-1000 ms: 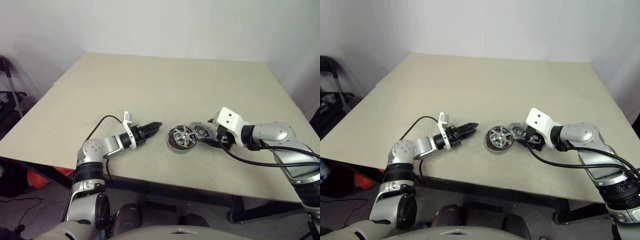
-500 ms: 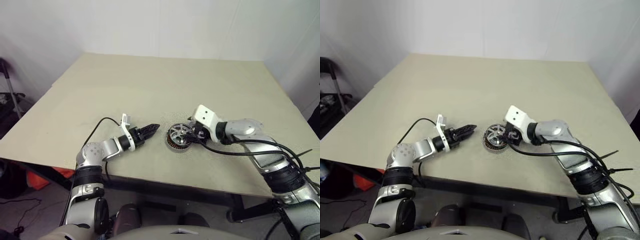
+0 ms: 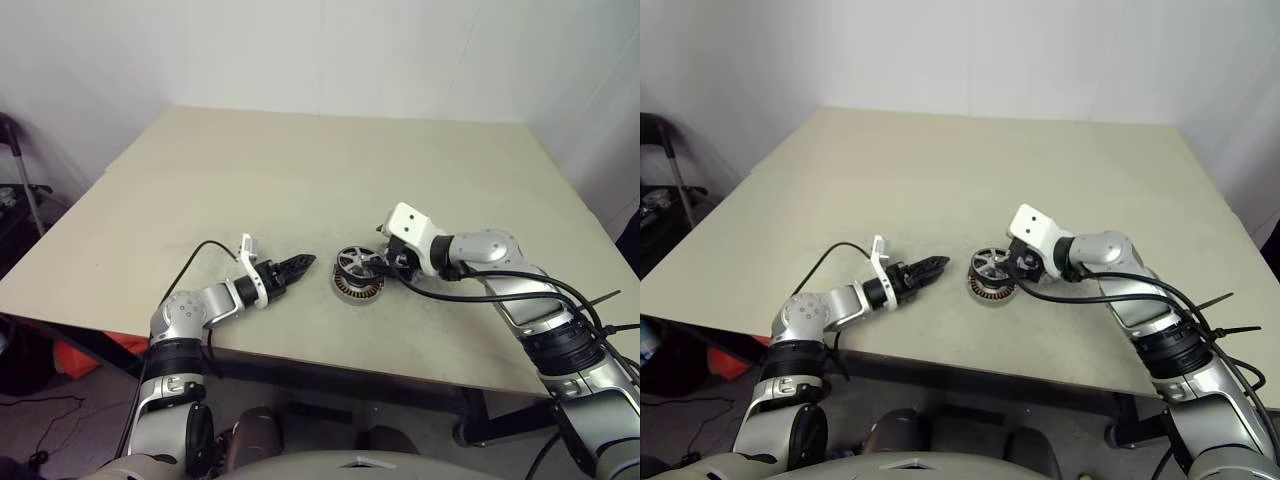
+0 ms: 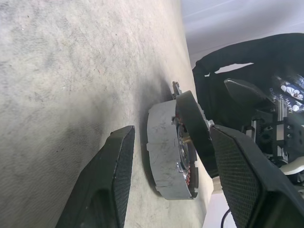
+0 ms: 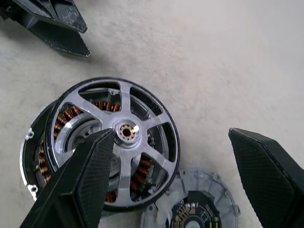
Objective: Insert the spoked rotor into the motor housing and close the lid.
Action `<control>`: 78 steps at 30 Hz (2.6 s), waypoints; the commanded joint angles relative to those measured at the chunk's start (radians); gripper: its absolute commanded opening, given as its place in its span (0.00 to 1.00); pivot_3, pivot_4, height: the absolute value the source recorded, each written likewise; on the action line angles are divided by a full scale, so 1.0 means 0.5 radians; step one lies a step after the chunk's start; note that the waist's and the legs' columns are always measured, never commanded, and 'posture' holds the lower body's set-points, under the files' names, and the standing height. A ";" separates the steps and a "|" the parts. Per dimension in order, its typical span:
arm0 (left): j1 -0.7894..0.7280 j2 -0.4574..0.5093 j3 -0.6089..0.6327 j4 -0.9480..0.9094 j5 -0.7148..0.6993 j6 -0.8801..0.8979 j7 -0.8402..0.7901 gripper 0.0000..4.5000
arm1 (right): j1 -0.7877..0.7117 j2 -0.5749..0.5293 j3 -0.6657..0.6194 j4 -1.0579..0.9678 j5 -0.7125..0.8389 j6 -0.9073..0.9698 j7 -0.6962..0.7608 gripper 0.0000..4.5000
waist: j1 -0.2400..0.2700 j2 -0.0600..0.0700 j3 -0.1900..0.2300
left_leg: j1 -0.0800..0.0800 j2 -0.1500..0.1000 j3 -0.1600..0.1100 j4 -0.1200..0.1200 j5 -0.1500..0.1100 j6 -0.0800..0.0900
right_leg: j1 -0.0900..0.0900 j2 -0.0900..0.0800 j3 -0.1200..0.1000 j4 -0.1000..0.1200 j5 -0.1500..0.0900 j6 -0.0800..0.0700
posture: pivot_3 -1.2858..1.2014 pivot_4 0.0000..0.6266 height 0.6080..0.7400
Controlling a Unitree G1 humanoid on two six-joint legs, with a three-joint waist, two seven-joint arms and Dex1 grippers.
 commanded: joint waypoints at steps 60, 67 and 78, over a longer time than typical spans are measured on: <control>-0.047 0.018 -0.048 0.108 0.121 -0.257 -0.055 0.60 | -0.234 -0.392 0.366 0.077 -0.442 -0.991 0.800 0.52 | -0.013 -0.002 0.001 | 0.002 0.004 0.000 -0.001 0.003 -0.005 | -0.001 0.003 0.000 0.003 -0.001 -0.001 | 0.52 0.00 1.00; 0.051 0.005 -0.009 0.003 0.085 -0.236 0.000 0.60 | -0.332 -0.233 0.420 0.400 -0.561 -1.178 0.817 0.52 | -0.047 -0.003 0.001 | -0.001 0.004 0.000 0.001 0.000 0.000 | -0.001 0.002 -0.001 0.002 -0.001 -0.002 | 0.52 0.00 1.00; 0.114 0.021 -0.007 -0.049 0.075 -0.240 0.035 0.60 | -0.289 -0.148 0.438 0.496 -0.680 -1.293 0.780 0.52 | -0.059 -0.003 0.001 | 0.000 0.006 0.000 0.002 0.000 0.001 | -0.001 0.004 -0.002 0.002 -0.002 -0.003 | 0.52 0.00 1.00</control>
